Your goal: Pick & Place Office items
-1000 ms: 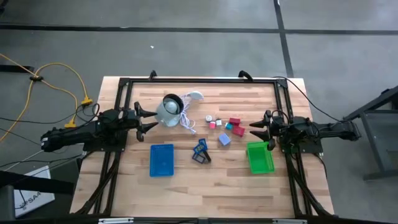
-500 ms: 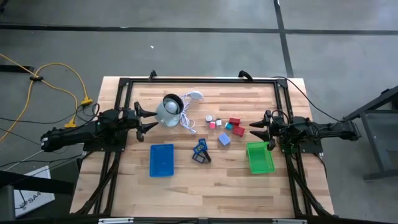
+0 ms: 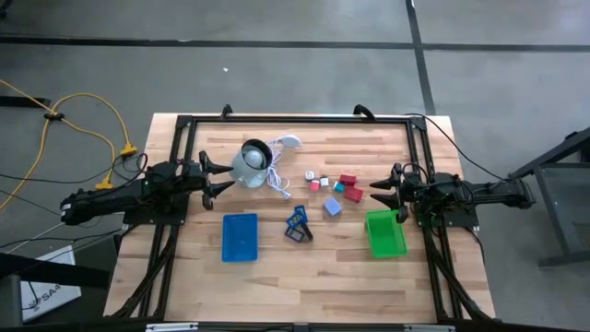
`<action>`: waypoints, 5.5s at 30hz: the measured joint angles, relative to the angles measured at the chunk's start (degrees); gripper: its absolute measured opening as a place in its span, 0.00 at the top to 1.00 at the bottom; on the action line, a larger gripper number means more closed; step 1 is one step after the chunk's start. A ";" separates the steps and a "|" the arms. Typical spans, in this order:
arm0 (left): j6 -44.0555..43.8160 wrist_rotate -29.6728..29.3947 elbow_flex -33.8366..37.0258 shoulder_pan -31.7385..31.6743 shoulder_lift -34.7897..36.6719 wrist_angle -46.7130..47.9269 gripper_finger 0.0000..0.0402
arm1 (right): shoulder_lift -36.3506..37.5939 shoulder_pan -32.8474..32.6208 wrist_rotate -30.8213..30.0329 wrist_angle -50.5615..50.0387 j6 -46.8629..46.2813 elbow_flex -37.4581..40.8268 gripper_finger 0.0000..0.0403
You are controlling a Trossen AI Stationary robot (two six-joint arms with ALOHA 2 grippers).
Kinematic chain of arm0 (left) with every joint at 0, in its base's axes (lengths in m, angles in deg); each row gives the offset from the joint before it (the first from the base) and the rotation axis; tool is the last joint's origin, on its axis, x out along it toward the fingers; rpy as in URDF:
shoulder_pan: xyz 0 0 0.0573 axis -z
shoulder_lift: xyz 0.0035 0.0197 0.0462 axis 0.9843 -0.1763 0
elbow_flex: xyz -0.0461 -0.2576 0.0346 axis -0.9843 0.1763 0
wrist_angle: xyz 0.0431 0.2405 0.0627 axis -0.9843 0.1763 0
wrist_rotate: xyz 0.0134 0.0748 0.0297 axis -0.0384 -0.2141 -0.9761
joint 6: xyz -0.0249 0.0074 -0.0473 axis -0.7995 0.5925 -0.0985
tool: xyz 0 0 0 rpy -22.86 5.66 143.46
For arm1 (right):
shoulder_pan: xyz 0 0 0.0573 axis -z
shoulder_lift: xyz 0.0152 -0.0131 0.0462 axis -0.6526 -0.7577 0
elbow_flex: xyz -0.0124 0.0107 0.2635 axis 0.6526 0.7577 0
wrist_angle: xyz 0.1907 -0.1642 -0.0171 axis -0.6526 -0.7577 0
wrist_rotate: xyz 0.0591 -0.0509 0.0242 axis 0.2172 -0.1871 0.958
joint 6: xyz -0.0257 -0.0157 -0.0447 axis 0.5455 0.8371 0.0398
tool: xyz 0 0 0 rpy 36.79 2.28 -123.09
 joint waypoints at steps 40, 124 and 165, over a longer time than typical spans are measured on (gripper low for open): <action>-0.76 0.37 -0.93 0.00 -0.02 -2.41 0.47 | -0.01 0.01 -0.01 -0.01 -0.01 0.02 0.62; 13.07 -1.72 -61.77 15.96 -82.62 17.41 0.47 | -0.01 -0.01 -0.01 -0.01 -0.01 0.00 0.62; -8.67 -11.51 -67.32 19.98 -93.88 24.57 0.47 | -0.40 0.01 -0.01 0.01 0.01 0.00 0.62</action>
